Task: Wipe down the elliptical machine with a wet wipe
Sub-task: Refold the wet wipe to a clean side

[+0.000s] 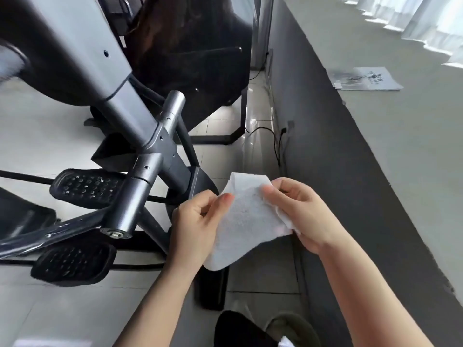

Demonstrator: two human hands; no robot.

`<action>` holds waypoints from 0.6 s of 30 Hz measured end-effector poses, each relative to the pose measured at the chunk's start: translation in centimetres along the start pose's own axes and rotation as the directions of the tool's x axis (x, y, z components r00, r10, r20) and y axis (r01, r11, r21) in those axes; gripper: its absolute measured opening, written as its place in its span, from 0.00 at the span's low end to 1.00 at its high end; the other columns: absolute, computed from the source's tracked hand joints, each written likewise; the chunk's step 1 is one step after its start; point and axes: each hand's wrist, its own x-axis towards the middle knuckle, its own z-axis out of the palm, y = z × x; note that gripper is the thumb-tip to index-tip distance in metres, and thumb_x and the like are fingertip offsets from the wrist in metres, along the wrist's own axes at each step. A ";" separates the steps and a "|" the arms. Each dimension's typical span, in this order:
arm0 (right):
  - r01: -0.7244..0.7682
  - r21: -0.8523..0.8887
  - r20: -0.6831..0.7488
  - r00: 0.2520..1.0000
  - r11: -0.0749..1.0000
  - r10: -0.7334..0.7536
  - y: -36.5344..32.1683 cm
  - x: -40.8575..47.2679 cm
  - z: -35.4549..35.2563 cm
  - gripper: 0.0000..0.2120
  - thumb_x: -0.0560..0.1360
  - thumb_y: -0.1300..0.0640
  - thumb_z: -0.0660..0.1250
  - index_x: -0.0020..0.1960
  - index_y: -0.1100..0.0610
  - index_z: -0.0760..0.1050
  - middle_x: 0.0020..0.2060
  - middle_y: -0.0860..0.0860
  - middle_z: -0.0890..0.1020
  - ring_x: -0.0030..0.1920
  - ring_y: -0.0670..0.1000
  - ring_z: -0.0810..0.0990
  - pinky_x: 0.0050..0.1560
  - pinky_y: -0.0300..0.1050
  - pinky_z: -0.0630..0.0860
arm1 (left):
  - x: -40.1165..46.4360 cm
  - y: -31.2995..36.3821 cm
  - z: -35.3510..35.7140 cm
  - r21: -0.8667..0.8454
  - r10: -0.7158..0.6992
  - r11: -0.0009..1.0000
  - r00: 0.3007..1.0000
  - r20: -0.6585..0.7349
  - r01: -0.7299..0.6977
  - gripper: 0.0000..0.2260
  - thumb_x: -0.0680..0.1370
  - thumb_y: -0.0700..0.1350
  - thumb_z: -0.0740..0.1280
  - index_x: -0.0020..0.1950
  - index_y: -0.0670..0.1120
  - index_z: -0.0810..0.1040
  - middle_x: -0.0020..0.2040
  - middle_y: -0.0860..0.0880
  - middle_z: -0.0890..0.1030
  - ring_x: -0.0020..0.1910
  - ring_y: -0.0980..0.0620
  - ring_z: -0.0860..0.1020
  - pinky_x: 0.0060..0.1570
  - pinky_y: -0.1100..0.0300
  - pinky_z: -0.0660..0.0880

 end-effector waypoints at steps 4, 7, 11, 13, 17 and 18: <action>0.020 0.011 0.056 0.998 1.000 -0.020 -0.5 2.3 -0.4 0.11 0.74 0.51 0.68 0.53 0.56 0.80 0.42 0.59 0.79 0.41 0.55 0.75 0.42 0.49 0.70 | 1.6 -0.1 0.0 -0.059 -0.034 0.998 0.999 -0.041 0.032 0.11 0.73 0.58 0.67 0.36 0.54 0.78 0.31 0.60 0.78 0.33 0.63 0.73 0.35 0.69 0.68; 0.046 -0.024 0.123 0.991 0.999 -0.043 -1.0 4.3 -0.4 0.12 0.76 0.50 0.69 0.59 0.48 0.77 0.44 0.52 0.82 0.41 0.50 0.79 0.37 0.45 0.77 | 3.4 -0.1 0.8 -0.080 -0.067 0.995 0.993 -0.100 0.059 0.08 0.75 0.54 0.67 0.38 0.55 0.79 0.35 0.61 0.81 0.36 0.64 0.76 0.41 0.65 0.73; 0.129 -0.210 0.173 0.981 0.969 -0.093 -0.2 8.9 0.0 0.16 0.76 0.64 0.67 0.61 0.50 0.77 0.47 0.51 0.84 0.45 0.48 0.82 0.49 0.48 0.79 | 6.6 -1.2 2.9 -0.066 -0.119 0.992 0.972 -0.201 0.108 0.15 0.73 0.62 0.62 0.39 0.53 0.78 0.31 0.55 0.79 0.35 0.51 0.76 0.42 0.44 0.78; 0.217 -0.347 0.153 0.973 0.912 -0.174 0.2 12.2 -0.5 0.12 0.79 0.63 0.62 0.52 0.52 0.82 0.44 0.50 0.85 0.45 0.52 0.83 0.49 0.53 0.80 | 9.1 -1.9 4.2 -0.069 -0.139 0.990 0.952 -0.272 0.125 0.16 0.74 0.63 0.62 0.38 0.52 0.78 0.30 0.56 0.77 0.33 0.50 0.74 0.39 0.48 0.75; 0.170 -0.251 0.104 0.984 0.953 -0.148 -0.5 20.2 -3.9 0.15 0.81 0.56 0.61 0.44 0.66 0.76 0.30 0.56 0.76 0.29 0.57 0.71 0.27 0.44 0.70 | 15.7 -2.1 7.8 -0.176 -0.241 0.967 0.897 -0.372 0.187 0.05 0.81 0.48 0.65 0.47 0.53 0.80 0.38 0.62 0.83 0.42 0.58 0.80 0.43 0.67 0.73; 0.133 -0.203 0.098 0.989 0.970 -0.115 -0.9 22.2 -5.0 0.16 0.81 0.55 0.62 0.43 0.68 0.75 0.28 0.57 0.72 0.26 0.54 0.67 0.24 0.39 0.65 | 17.3 -1.8 8.9 -0.190 -0.262 0.961 0.885 -0.384 0.202 0.06 0.81 0.46 0.64 0.52 0.55 0.79 0.40 0.66 0.82 0.44 0.65 0.80 0.44 0.72 0.72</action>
